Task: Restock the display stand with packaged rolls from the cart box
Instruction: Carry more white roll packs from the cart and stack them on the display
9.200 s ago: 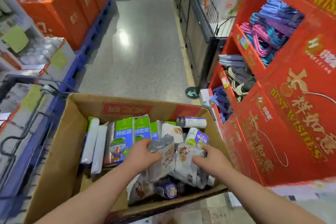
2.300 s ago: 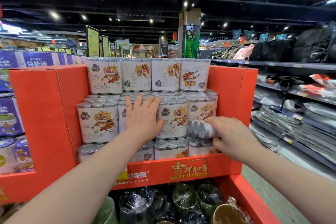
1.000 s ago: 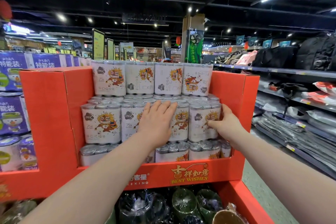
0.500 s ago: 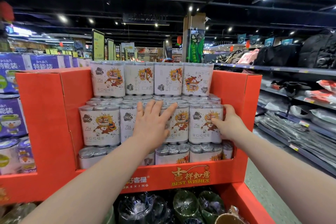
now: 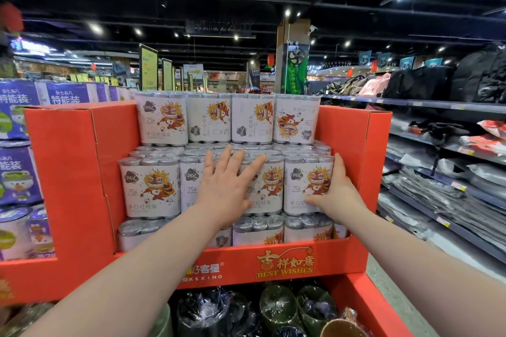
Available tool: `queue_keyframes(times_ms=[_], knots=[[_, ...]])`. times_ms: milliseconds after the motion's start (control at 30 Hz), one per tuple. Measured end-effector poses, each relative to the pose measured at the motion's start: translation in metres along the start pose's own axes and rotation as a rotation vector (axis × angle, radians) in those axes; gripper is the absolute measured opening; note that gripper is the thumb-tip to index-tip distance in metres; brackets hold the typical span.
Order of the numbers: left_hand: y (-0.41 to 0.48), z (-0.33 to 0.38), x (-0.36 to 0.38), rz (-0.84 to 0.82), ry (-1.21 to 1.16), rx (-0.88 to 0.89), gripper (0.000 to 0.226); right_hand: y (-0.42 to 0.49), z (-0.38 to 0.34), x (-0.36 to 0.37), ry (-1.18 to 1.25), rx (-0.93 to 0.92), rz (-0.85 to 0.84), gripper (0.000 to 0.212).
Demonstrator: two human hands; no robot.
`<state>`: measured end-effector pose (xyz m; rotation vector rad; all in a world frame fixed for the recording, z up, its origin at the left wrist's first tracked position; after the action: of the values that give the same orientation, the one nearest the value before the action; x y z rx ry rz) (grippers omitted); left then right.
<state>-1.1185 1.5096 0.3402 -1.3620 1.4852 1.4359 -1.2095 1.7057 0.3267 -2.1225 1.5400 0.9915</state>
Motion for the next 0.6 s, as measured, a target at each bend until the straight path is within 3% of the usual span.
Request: queue_keyframes(times_ms=[600], knots=[[0.001,0.006,-0.004,-0.013,-0.035,-0.036,0.082,-0.006,-0.010,-0.005,-0.019,-0.007,-0.001,0.113]])
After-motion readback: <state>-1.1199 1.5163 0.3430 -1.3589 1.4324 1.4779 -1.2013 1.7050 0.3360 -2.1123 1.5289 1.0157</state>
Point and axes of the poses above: each hand's wrist, its own y-axis towards the middle knuckle, its own x-axis out of the palm, z = x × y, the point moved 4 cm from there along y, towards the middle knuckle, and after that the axes turned 13 degrees about -z, right-handed, at the moved point
